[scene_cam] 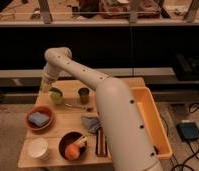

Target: Place pepper in purple bowl

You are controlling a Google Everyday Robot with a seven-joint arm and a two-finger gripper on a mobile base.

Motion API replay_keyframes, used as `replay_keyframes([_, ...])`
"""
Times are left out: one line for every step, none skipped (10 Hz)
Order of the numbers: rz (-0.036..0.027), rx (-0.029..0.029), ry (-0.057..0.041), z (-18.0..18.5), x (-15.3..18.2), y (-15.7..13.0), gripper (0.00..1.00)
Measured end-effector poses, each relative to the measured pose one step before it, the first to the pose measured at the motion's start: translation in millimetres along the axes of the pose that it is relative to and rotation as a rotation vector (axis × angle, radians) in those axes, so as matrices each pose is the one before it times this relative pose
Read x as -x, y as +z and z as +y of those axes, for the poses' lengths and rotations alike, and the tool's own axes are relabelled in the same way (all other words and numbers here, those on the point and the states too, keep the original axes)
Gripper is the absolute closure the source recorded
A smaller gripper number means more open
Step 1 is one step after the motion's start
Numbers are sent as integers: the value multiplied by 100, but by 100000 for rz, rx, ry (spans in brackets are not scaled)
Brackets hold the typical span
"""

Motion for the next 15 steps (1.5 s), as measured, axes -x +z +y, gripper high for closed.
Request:
replay_keyframes([499, -2463, -2301, 830, 716, -2235, 86])
replay_keyframes([81, -2403, -1786, 1049, 530, -1975, 86])
replay_keyframes([-600, -2108, -1214, 1182, 166, -1673, 86])
replay_keyframes([-1315, -1910, -808, 1287, -110, -1532, 86])
replay_keyframes([-2287, -1524, -130, 1540, -173, -1522, 86])
replay_keyframes([-2411, -434, -1054, 1601, 514, -866, 86])
replay_keyframes([-2296, 363, -1141, 1555, 738, -467, 86])
replay_keyframes([-2535, 1095, -1439, 1829, 832, -478, 86])
replay_keyframes([-1268, 1108, -1015, 1777, 606, -657, 86])
replay_keyframes([-626, 763, -790, 1337, 416, -520, 86])
replay_keyframes([-409, 408, -501, 528, 326, -105, 86])
replay_keyframes([-100, 115, -96, 30, 70, 61, 86])
replay_keyframes([-121, 66, -141, -21, 97, 38, 86])
replay_keyframes([-1178, 1108, -546, 52, -23, 83, 86])
replay_keyframes([-2378, 2540, -1020, 354, -163, 277, 86])
